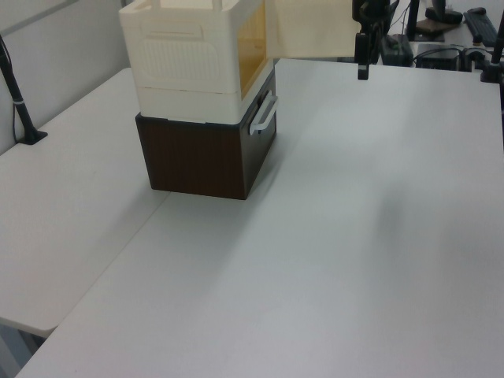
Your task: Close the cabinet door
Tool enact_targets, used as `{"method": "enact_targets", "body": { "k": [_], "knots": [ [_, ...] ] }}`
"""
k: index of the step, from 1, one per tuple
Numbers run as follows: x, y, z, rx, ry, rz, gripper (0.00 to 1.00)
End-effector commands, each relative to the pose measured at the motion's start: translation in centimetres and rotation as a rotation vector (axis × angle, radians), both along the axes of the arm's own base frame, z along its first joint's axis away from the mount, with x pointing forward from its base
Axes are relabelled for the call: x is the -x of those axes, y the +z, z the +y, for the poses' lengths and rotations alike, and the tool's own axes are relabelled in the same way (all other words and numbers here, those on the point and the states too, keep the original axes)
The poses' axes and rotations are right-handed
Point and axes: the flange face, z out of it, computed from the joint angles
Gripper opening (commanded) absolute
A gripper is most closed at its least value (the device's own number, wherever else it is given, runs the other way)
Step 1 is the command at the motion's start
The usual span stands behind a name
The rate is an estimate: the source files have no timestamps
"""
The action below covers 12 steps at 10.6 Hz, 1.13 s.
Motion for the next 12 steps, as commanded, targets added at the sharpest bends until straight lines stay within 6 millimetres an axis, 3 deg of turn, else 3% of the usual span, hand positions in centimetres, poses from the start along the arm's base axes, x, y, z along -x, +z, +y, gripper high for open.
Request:
{"method": "enact_targets", "body": {
  "k": [1, 5, 6, 7, 8, 12],
  "knots": [
    [0.30, -0.10, 0.39, 0.000, 0.009, -0.003, 1.00],
    [0.33, -0.13, 0.39, -0.001, 0.041, 0.002, 1.00],
    [0.33, -0.13, 0.39, -0.001, 0.051, 0.002, 0.88],
    [0.35, -0.14, 0.39, -0.002, 0.092, 0.005, 0.49],
    [0.40, -0.07, 0.41, -0.006, 0.121, 0.007, 0.00],
    [0.38, -0.23, 0.42, -0.006, 0.129, 0.010, 0.00]
  ]
}}
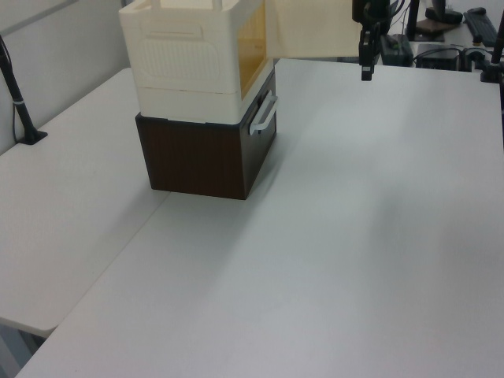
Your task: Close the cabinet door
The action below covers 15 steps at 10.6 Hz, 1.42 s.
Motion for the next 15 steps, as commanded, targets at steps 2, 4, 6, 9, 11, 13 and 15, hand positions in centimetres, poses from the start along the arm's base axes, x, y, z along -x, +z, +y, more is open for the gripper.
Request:
{"method": "enact_targets", "body": {
  "k": [2, 4, 6, 9, 11, 13, 15],
  "knots": [
    [0.4, -0.1, 0.3, -0.004, 0.030, 0.005, 0.00],
    [0.5, 0.3, 0.1, -0.006, 0.023, -0.005, 0.00],
    [0.3, 3.6, -1.3, -0.009, -0.002, -0.070, 0.00],
    [0.7, 10.3, -5.1, -0.017, -0.074, -0.195, 0.00],
    [1.1, 12.9, -7.9, -0.005, -0.122, -0.257, 0.00],
    [1.8, 15.3, -12.0, 0.006, -0.195, -0.326, 0.00],
    [1.9, 16.2, -16.4, 0.027, -0.266, -0.420, 0.00]
  ]
}}
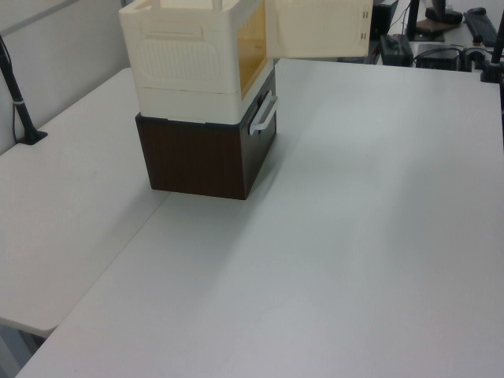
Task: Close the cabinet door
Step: 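Push the cream door with the gripper, swinging it toward the cabinet front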
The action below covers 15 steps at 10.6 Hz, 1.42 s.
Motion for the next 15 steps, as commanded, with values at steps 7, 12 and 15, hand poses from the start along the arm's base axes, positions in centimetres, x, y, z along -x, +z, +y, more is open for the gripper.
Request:
{"method": "enact_targets", "body": {
  "k": [7, 12, 15],
  "knots": [
    [-2.4, -2.7, -12.9, 0.030, -0.134, -0.193, 0.00],
    [-4.9, -6.5, -6.1, -0.035, -0.023, -0.118, 0.00],
    [-4.9, -5.5, -3.3, -0.200, 0.014, -0.150, 0.00]
  ]
}}
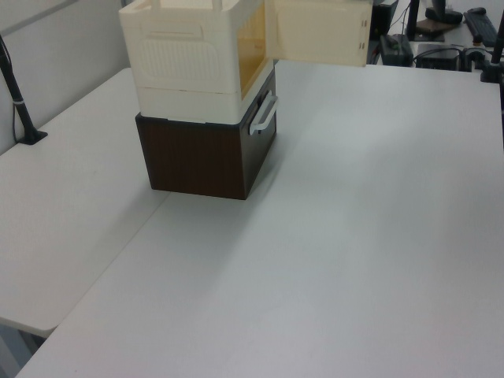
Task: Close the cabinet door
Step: 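Push the cream door with the gripper, swinging it toward the cabinet front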
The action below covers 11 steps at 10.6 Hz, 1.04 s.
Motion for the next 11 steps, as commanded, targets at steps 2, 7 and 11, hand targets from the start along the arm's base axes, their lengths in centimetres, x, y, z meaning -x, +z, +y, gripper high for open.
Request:
{"method": "enact_targets", "body": {
  "k": [2, 7, 11],
  "knots": [
    [0.5, 0.4, 2.8, -0.095, 0.089, -0.003, 0.00],
    [-4.2, -2.3, 11.0, -0.059, 0.220, -0.112, 0.00],
    [-7.7, -4.1, 13.9, -0.024, 0.227, -0.285, 0.00]
  ]
}}
